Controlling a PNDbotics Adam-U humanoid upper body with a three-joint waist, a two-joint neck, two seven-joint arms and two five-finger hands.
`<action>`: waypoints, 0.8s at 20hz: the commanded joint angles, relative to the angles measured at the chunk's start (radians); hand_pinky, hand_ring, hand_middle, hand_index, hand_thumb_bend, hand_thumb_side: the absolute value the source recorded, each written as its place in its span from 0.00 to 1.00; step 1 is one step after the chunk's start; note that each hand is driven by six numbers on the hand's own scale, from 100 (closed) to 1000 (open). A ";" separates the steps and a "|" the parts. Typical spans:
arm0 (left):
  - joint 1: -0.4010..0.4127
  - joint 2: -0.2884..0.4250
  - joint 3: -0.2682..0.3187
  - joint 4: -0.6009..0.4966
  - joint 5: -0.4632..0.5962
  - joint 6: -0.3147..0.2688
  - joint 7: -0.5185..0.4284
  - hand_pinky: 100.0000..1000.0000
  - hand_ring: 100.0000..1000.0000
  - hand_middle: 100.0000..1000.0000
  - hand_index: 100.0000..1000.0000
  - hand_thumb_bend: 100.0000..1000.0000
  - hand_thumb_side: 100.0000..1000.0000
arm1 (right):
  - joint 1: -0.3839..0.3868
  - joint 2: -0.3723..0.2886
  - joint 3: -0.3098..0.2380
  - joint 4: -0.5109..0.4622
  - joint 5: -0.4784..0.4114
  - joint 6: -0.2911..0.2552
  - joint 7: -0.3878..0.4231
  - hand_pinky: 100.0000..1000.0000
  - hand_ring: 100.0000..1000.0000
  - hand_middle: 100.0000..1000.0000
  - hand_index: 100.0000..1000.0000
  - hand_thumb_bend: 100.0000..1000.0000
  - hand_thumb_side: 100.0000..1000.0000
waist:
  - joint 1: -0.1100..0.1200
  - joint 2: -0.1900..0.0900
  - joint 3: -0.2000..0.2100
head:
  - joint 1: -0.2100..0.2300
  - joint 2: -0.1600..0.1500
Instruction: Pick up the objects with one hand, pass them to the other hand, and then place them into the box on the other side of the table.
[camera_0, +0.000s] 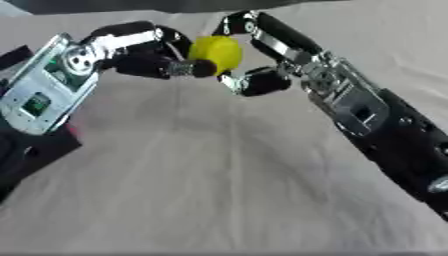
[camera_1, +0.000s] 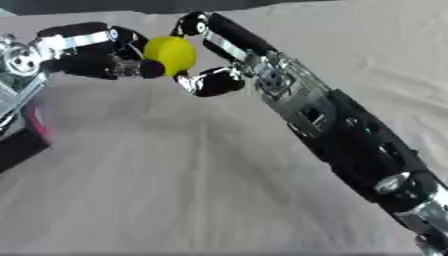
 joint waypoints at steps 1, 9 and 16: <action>-0.025 -0.003 0.013 0.001 -0.015 0.005 0.016 0.90 0.76 0.73 0.84 0.70 0.84 | -0.020 -0.010 -0.002 -0.028 0.012 0.000 -0.006 0.83 0.78 0.56 0.54 0.00 0.00 | -0.002 -0.018 0.002 | 0.002 -0.014; -0.019 -0.031 0.014 0.034 -0.081 0.018 0.041 0.88 0.74 0.71 0.80 0.55 0.77 | -0.018 -0.008 0.003 -0.045 0.015 0.006 -0.015 0.83 0.77 0.55 0.53 0.00 0.00 | -0.002 -0.016 0.000 | 0.010 -0.014; -0.013 -0.037 0.023 0.046 -0.032 0.057 0.104 0.87 0.67 0.61 0.65 0.00 0.35 | -0.013 -0.011 0.004 -0.047 0.013 0.011 -0.020 0.83 0.77 0.55 0.53 0.00 0.00 | -0.002 -0.016 -0.001 | 0.010 -0.014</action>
